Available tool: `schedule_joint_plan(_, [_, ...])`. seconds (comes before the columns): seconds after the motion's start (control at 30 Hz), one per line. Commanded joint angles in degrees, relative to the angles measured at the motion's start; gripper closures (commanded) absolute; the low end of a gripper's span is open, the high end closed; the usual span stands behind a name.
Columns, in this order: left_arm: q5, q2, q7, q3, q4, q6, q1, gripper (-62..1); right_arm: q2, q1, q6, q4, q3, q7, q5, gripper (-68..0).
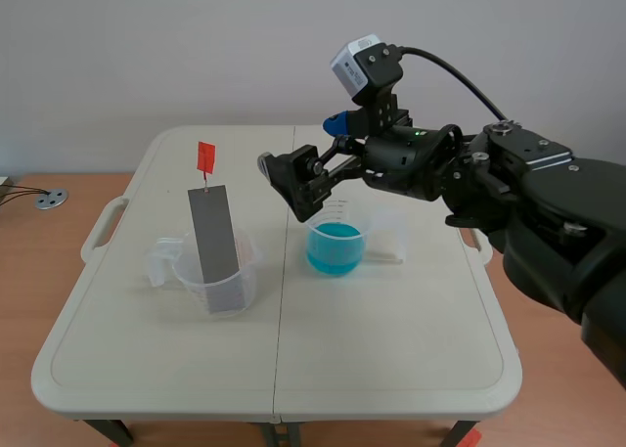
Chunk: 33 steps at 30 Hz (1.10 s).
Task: Hold the metal plate by the orange handle, dip it into the blue solution, take it out and point at it, then put the plate back in the beaker on the left.
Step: 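Return to the home posture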
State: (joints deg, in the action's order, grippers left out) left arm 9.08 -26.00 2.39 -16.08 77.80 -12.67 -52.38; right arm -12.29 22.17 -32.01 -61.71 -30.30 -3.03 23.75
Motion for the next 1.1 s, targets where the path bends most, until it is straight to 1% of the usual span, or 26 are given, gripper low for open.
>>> schedule_joint_plan(0.0, [0.33,-1.42,1.22,-0.02,3.06,0.02,1.29,-62.3,-0.85,0.63,-0.15,-2.97,0.72,-0.72,1.36,-66.5])
schedule_joint_plan(0.13, [0.37,-3.13,1.27,-0.02,8.02,-0.13,5.18,-62.3,-2.99,-2.69,-0.15,-7.96,3.56,-0.72,1.60,-66.5])
schedule_joint_plan(0.27, [0.39,-4.26,1.27,0.07,13.11,-0.42,9.86,-62.3,-4.92,-7.93,-0.15,-14.40,6.45,0.07,1.60,-66.3])
schedule_joint_plan(0.37, [0.81,-5.46,1.27,1.60,16.55,-0.83,13.57,-62.3,-6.49,-12.17,-0.13,-19.34,8.28,1.03,1.62,-66.3])
schedule_joint_plan(0.5, [2.40,-7.26,1.25,6.43,19.89,-1.05,18.36,-62.3,-8.50,-17.81,-0.13,-25.33,10.97,1.73,1.62,-66.3])
schedule_joint_plan(0.67, [2.34,-7.69,1.27,13.88,21.70,-1.07,23.98,-62.3,-10.36,-24.26,-0.13,-31.28,14.95,2.29,1.62,-66.3])
schedule_joint_plan(0.9, [2.32,-8.66,1.27,23.34,21.70,-0.98,30.10,-62.3,-11.69,-31.32,-0.17,-35.34,19.43,2.67,1.60,-66.3])
schedule_joint_plan(1.07, [2.32,-9.64,1.25,26.80,21.70,-0.98,32.94,-62.3,-12.33,-35.80,-0.17,-37.05,21.64,2.64,1.57,-66.3])
